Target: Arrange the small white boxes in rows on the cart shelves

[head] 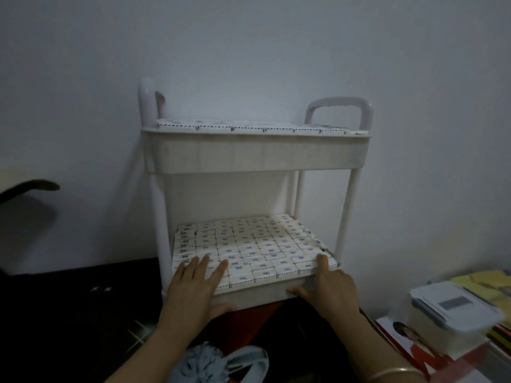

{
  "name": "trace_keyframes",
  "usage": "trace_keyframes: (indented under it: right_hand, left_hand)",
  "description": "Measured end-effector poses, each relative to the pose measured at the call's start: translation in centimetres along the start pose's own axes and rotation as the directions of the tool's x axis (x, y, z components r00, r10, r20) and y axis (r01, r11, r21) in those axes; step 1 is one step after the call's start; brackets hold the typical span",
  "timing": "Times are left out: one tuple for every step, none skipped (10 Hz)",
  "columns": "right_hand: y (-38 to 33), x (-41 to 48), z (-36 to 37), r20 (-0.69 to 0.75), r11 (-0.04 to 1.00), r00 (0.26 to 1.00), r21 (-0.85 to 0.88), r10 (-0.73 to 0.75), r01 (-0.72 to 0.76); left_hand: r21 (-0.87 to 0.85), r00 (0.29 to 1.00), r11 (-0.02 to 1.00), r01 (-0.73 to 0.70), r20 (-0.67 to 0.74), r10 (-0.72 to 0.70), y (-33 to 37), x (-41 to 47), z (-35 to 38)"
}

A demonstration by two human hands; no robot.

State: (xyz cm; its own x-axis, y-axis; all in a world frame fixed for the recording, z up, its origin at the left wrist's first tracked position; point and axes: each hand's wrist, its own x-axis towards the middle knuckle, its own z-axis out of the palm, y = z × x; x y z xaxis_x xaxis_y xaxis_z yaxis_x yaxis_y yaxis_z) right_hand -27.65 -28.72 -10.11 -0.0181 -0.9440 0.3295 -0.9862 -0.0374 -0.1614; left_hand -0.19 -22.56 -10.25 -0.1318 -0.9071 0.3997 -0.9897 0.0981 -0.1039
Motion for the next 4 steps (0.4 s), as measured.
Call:
trace_keyframes:
  right_hand:
    - [0.1, -0.3, 0.3, -0.002, 1.000, 1.000, 0.029, -0.005, 0.005]
    - [-0.1, -0.4, 0.0, 0.075, 1.000, 0.997, -0.002, 0.010, -0.010]
    - [-0.6, 0.1, -1.3, 0.193, 0.999, 0.980, -0.014, 0.045, -0.043]
    - [-1.3, 0.7, -4.8, 0.166, 0.991, 0.985, -0.119, -0.040, 0.060]
  left_hand:
    - [-0.023, 0.999, 1.000, -0.018, -0.035, 0.018, -0.1, 0.0, 0.1]
    - [-0.079, 0.999, 0.996, 0.032, 0.031, -0.029, 0.4, -0.1, -0.3]
    - [-0.095, 0.969, 0.992, 0.088, 0.240, -0.063, 0.2, 0.7, -1.5]
    - [-0.362, 0.904, 0.917, 0.168, 0.428, 0.003, -0.4, 1.9, -4.4]
